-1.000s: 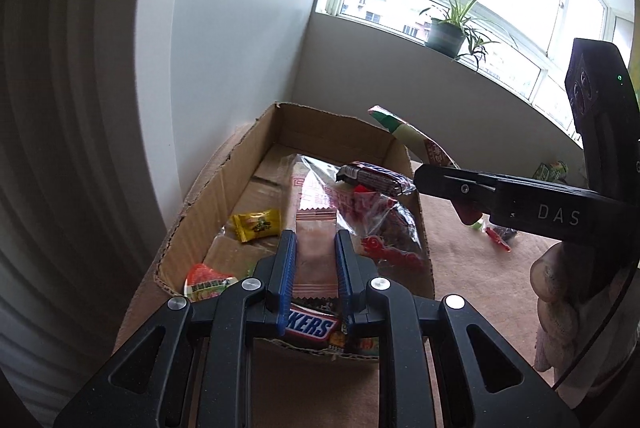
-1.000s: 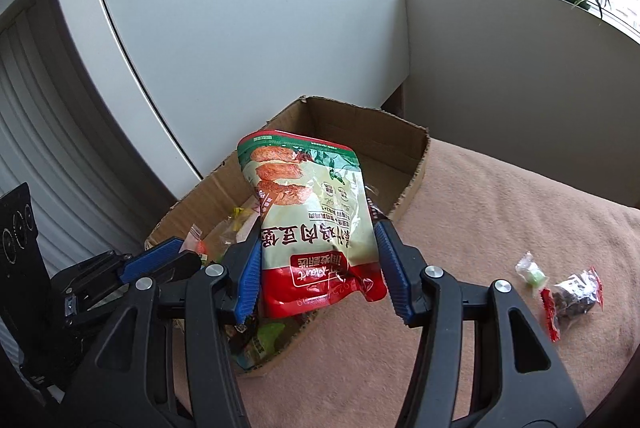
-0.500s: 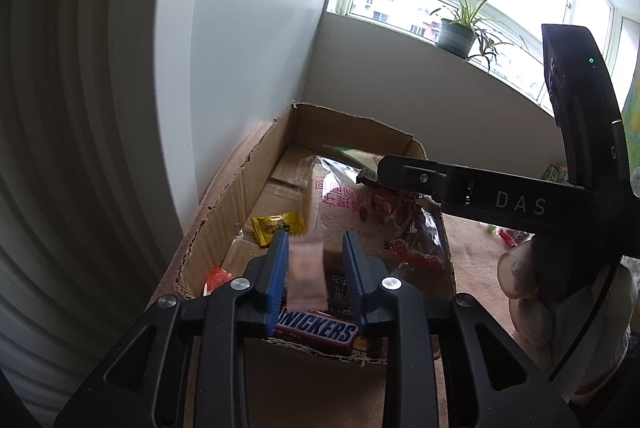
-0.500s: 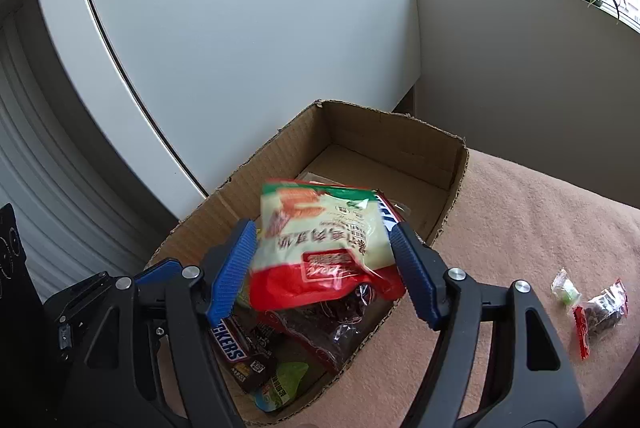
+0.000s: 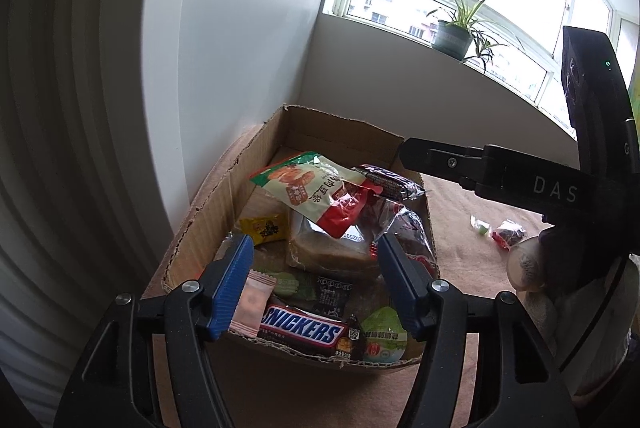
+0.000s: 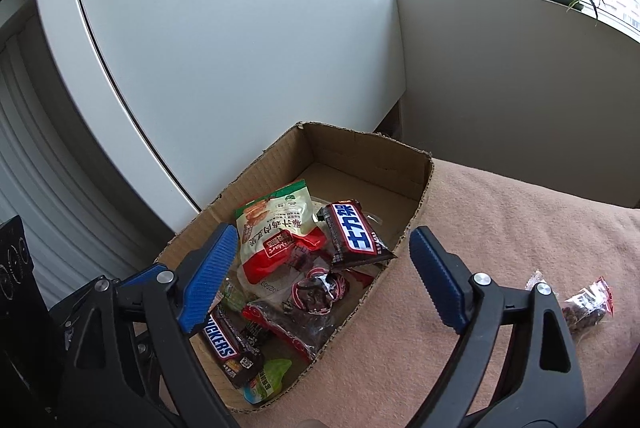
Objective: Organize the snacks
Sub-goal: 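Carry the pink candy and meat bag into the box and open both grippers, then move the right gripper toward the clear bag of dark snacks on the table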
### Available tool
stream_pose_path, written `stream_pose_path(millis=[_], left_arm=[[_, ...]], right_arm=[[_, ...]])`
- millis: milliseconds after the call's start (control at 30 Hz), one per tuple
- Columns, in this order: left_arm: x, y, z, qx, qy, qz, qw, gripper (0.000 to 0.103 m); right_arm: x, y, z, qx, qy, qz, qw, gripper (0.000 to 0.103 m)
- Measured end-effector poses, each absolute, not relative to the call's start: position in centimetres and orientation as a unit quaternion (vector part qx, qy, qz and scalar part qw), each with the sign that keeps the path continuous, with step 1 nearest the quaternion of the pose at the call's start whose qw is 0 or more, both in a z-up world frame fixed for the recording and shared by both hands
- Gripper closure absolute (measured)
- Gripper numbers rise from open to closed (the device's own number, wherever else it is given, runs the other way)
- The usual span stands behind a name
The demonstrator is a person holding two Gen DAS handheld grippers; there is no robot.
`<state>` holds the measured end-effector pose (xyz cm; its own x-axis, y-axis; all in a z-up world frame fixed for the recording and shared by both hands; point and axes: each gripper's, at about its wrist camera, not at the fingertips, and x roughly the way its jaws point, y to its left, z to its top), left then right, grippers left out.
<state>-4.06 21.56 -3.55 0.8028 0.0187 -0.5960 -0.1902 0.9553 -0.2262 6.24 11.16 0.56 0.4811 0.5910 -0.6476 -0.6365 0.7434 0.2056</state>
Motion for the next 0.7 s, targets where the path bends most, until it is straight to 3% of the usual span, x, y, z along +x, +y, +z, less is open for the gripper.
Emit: stream_pose_path(millis=[700], left_arm=[[-1.9,14.6,-1.4,-0.126,0.291,0.006,0.948,0.039]], right_arm=[[13.1,-3.1,-0.4,0.012,0.402,0.265,0.876,0.008]])
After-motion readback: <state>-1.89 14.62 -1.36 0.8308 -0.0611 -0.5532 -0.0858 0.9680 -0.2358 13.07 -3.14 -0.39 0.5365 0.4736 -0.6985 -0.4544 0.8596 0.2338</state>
